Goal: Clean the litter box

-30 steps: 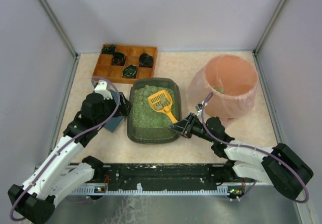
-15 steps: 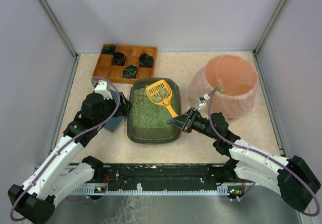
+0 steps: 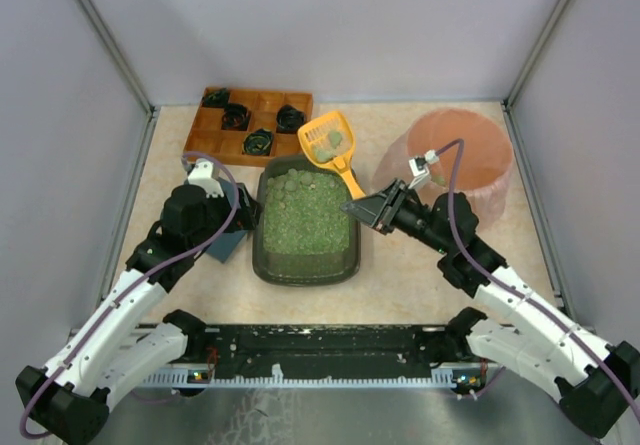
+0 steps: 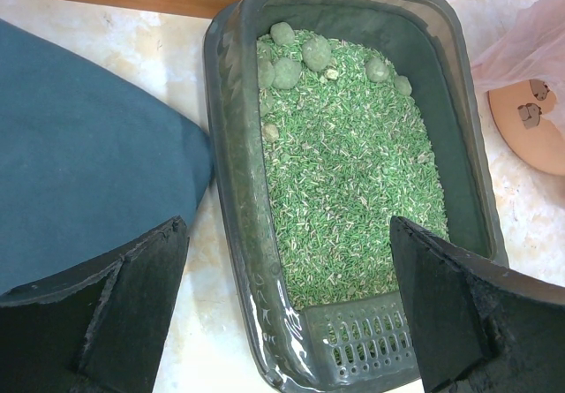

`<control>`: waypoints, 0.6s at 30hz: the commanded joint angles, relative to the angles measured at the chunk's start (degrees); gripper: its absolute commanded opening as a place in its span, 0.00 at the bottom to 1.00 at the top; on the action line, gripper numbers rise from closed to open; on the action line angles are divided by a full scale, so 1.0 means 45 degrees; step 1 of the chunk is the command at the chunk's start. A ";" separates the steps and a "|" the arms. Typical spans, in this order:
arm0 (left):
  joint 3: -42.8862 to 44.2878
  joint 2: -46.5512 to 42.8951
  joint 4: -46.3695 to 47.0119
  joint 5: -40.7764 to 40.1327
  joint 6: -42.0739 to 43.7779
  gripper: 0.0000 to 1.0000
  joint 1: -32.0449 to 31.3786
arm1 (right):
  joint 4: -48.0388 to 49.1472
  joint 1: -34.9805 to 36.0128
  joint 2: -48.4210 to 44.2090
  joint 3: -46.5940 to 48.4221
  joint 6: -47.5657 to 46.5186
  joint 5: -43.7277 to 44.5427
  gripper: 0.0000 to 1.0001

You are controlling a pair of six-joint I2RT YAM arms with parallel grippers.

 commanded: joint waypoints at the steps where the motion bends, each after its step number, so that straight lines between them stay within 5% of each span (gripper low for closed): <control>1: 0.0014 -0.0054 0.0125 0.0046 0.0078 1.00 -0.0030 | -0.0859 -0.1208 -0.0687 0.1024 -0.0733 -0.0446 0.00; 12: -0.0021 -0.0031 0.0184 0.0292 0.0060 1.00 -0.0024 | -0.4105 -0.5812 -0.2128 0.2670 -0.1194 -0.1294 0.00; 18: -0.0023 -0.0069 0.0184 0.0362 0.0064 1.00 -0.0011 | -0.4786 -0.6786 -0.2748 0.2410 -0.0898 -0.0429 0.00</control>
